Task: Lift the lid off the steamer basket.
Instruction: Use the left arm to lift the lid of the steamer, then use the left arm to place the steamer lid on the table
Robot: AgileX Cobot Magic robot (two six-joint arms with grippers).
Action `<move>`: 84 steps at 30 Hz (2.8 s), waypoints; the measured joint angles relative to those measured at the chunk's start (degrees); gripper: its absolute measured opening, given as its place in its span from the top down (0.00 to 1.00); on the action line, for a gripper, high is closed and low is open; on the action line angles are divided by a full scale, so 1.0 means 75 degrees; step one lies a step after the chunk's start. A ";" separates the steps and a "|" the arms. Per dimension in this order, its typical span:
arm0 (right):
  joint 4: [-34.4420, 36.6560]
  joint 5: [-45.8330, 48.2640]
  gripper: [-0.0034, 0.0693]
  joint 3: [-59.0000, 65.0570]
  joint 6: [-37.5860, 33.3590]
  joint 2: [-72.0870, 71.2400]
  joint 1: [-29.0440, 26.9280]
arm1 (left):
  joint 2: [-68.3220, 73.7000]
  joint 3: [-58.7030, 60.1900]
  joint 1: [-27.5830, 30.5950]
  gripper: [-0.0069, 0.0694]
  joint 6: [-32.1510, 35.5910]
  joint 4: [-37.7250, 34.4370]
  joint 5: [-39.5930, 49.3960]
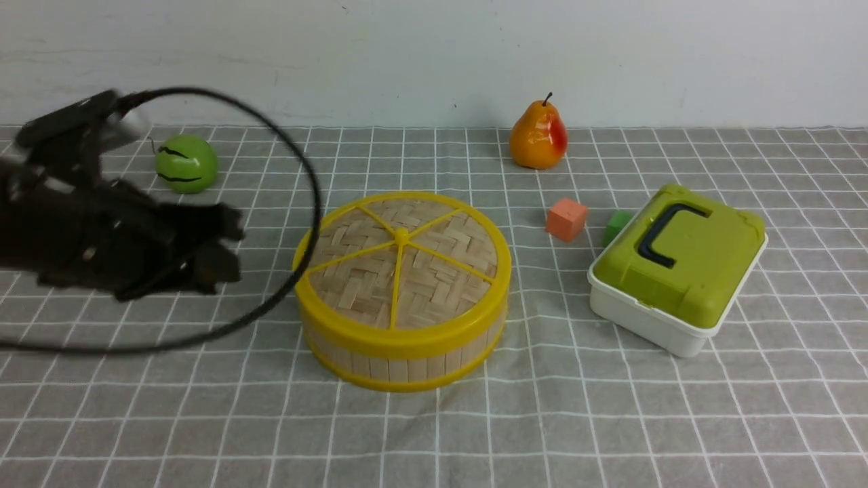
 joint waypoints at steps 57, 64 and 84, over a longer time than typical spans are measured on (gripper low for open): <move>0.0000 0.0000 0.62 0.0000 0.0000 0.0000 0.0000 | 0.6476 -0.8985 -0.2824 0.76 -0.2241 0.4882 0.4092; 0.0000 0.0000 0.62 0.0000 0.0000 0.0000 0.0000 | 0.4595 -0.9568 -0.2749 0.76 -0.2086 0.6131 0.4092; 0.0000 0.0000 0.62 0.0000 0.0000 0.0000 0.0000 | 0.3260 -0.3418 0.1150 0.76 -0.3429 0.5065 0.0879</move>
